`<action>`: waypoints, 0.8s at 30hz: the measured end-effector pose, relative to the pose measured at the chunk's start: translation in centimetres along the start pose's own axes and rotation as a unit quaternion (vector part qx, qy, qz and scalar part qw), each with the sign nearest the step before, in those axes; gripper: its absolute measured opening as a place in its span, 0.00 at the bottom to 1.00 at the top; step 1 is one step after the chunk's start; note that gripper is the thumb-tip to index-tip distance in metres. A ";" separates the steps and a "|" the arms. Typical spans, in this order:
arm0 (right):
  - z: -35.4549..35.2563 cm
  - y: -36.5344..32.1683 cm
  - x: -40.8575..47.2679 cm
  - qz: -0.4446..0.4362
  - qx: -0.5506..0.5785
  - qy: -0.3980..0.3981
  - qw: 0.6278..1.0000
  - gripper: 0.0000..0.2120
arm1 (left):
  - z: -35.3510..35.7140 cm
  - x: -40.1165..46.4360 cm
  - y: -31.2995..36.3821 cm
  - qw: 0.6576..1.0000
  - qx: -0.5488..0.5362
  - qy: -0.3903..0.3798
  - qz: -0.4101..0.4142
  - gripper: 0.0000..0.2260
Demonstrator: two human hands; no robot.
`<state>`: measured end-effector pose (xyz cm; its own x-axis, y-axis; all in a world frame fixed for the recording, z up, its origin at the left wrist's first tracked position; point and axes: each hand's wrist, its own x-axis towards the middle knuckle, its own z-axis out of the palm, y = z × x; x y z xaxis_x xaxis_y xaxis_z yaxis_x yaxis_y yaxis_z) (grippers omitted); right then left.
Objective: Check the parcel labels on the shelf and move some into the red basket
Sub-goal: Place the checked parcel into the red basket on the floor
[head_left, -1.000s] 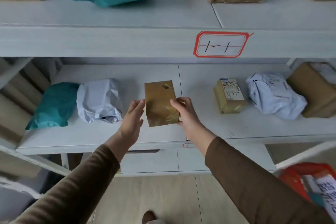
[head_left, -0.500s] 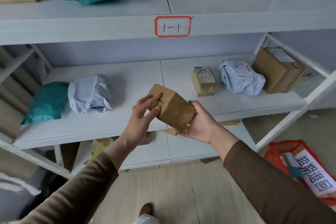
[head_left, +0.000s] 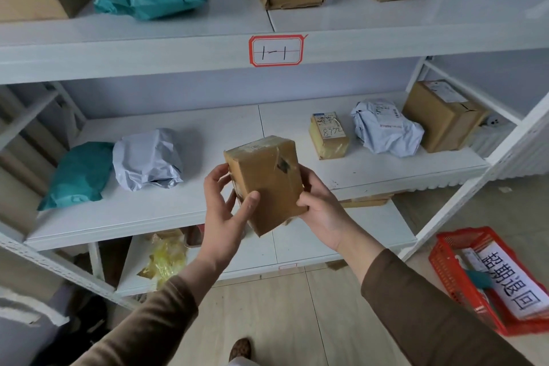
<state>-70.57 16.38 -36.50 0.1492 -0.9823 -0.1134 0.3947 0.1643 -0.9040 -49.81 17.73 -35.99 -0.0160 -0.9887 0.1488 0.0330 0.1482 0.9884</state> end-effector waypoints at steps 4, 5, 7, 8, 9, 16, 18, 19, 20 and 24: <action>0.5 0.1 -0.6 -0.053 -0.057 -0.007 0.997 0.32 | -0.5 -0.3 -0.1 1.000 0.017 -0.019 0.014 0.28; 0.6 0.0 -0.7 -0.062 -0.067 -0.009 0.996 0.32 | -0.6 -0.3 -0.2 1.000 0.013 -0.019 0.011 0.27; 1.2 0.0 -0.8 -0.074 -0.100 -0.012 0.992 0.32 | -0.6 -0.1 -0.1 1.000 -0.015 -0.012 -0.018 0.25; 1.5 -0.1 -0.9 -0.072 -0.115 -0.012 0.991 0.32 | -0.7 0.1 0.0 0.998 -0.039 -0.007 -0.047 0.23; 1.7 -0.1 -0.8 -0.068 -0.125 -0.011 0.990 0.32 | -0.7 0.4 0.2 0.995 -0.061 0.000 -0.080 0.19; 2.2 -1.5 0.4 -0.010 -0.172 0.018 0.985 0.26 | -0.9 2.6 -0.5 0.961 -0.086 0.011 -0.262 0.17; 2.1 -1.8 0.7 0.004 -0.181 0.045 0.983 0.23 | -0.8 3.1 -0.9 0.956 -0.078 0.002 -0.282 0.18; 2.0 -1.9 0.8 0.012 -0.187 0.062 0.980 0.23 | -0.6 3.3 -1.1 0.956 -0.074 -0.006 -0.283 0.19; 1.9 -1.9 0.9 0.017 -0.195 0.079 0.977 0.24 | -0.4 3.4 -1.3 0.958 -0.069 -0.014 -0.279 0.20; 2.3 -1.1 0.6 -0.031 -0.305 0.134 0.943 0.34 | 0.7 3.6 -1.8 0.966 -0.035 -0.013 -0.254 0.19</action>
<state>-68.83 15.86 -34.63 -0.1235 -0.9893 -0.0782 -0.2108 0.1031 -0.9721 -50.64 13.89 -37.24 -0.0734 -0.9323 -0.3541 0.0821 -0.3595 0.9295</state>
